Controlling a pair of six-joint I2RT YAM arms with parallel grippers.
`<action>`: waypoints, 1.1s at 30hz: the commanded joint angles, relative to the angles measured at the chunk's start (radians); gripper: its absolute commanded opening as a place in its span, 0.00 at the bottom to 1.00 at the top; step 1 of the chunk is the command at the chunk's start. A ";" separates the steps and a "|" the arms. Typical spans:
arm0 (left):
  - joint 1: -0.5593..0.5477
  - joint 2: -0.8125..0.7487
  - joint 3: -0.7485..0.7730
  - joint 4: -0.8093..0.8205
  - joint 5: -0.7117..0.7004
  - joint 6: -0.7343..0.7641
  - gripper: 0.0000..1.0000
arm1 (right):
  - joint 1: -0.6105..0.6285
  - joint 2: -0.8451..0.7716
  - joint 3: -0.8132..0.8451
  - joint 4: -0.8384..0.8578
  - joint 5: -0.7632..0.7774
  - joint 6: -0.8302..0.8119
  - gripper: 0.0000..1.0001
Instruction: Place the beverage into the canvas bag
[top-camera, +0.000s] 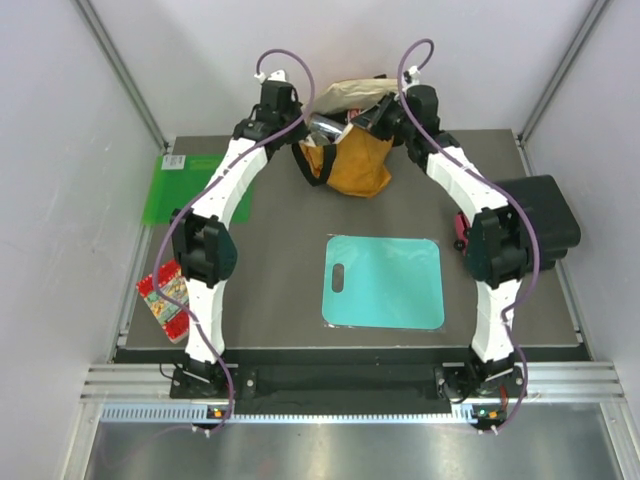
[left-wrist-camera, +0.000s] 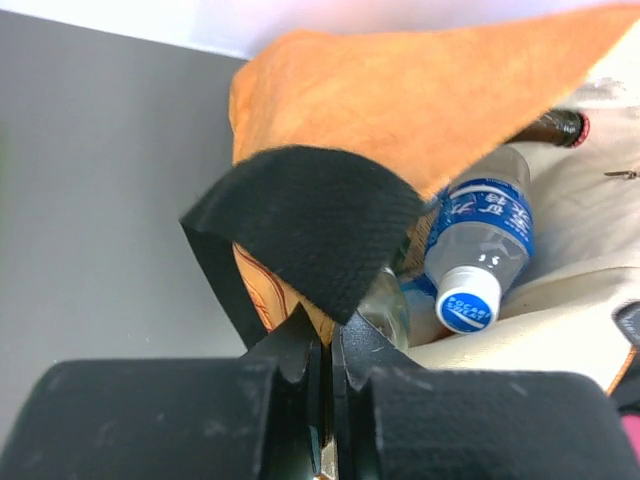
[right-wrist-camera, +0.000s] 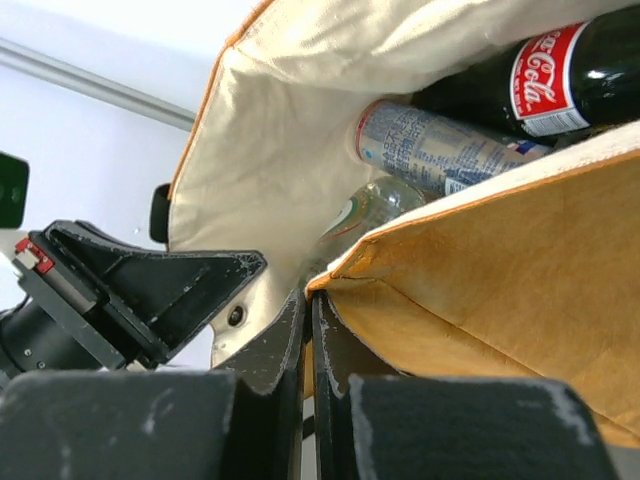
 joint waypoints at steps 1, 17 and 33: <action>0.003 -0.064 0.026 0.346 -0.044 -0.005 0.00 | -0.014 -0.195 -0.097 0.407 -0.002 0.044 0.00; 0.006 -0.194 -0.289 0.391 -0.033 0.030 0.17 | -0.037 -0.350 -0.420 0.460 -0.031 0.029 0.33; 0.006 -0.265 -0.323 0.319 -0.106 0.109 0.50 | -0.039 -0.468 -0.478 0.314 -0.027 -0.060 0.50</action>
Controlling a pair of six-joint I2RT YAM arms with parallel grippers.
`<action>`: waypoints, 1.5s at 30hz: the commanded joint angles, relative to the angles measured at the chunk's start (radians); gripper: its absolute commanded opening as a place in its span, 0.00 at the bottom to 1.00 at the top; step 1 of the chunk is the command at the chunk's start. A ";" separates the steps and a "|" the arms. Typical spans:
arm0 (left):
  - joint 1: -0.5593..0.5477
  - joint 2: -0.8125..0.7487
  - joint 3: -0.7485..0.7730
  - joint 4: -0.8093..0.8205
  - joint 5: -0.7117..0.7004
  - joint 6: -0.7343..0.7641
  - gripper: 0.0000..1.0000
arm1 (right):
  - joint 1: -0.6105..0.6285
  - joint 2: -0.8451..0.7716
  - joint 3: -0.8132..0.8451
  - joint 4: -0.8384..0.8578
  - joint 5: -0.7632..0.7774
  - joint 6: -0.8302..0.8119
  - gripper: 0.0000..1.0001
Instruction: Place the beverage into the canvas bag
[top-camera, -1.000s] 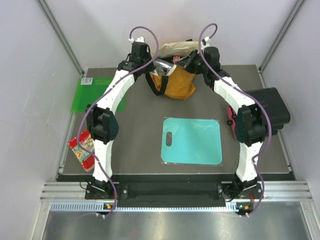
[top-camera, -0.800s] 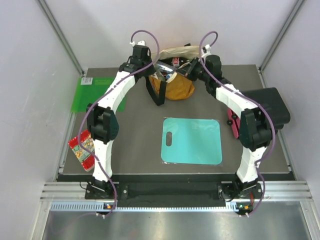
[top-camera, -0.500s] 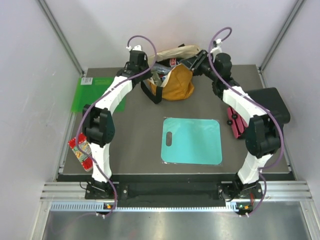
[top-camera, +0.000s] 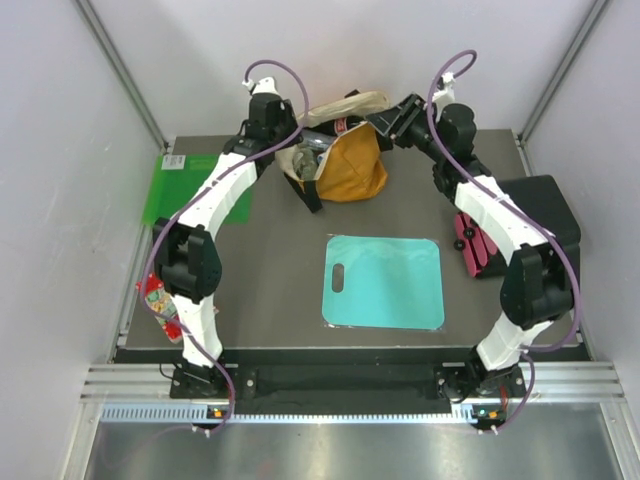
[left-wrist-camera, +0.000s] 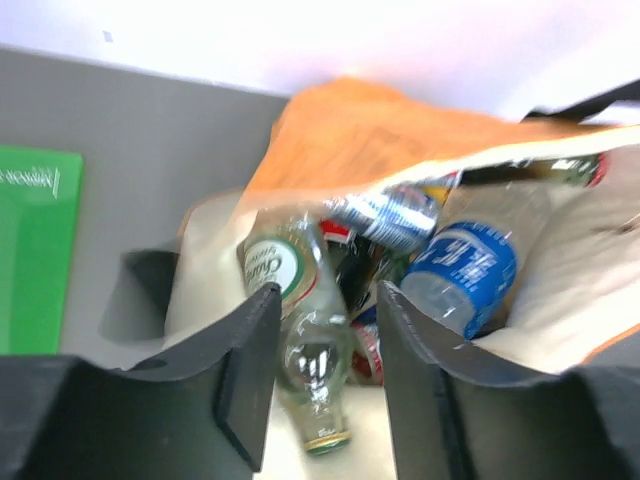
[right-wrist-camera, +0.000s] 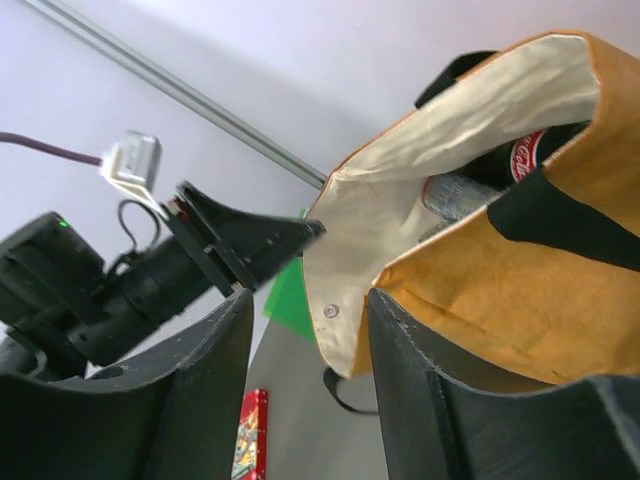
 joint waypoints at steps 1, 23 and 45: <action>-0.002 -0.090 0.010 0.093 -0.036 0.036 0.50 | -0.007 -0.102 -0.021 -0.024 -0.002 -0.066 0.51; -0.004 -0.423 -0.170 -0.122 0.266 0.133 0.98 | -0.009 -0.356 0.003 -0.590 0.072 -0.388 1.00; -0.004 -1.029 -0.749 0.017 0.392 0.058 0.98 | -0.003 -0.766 -0.272 -0.685 0.129 -0.411 1.00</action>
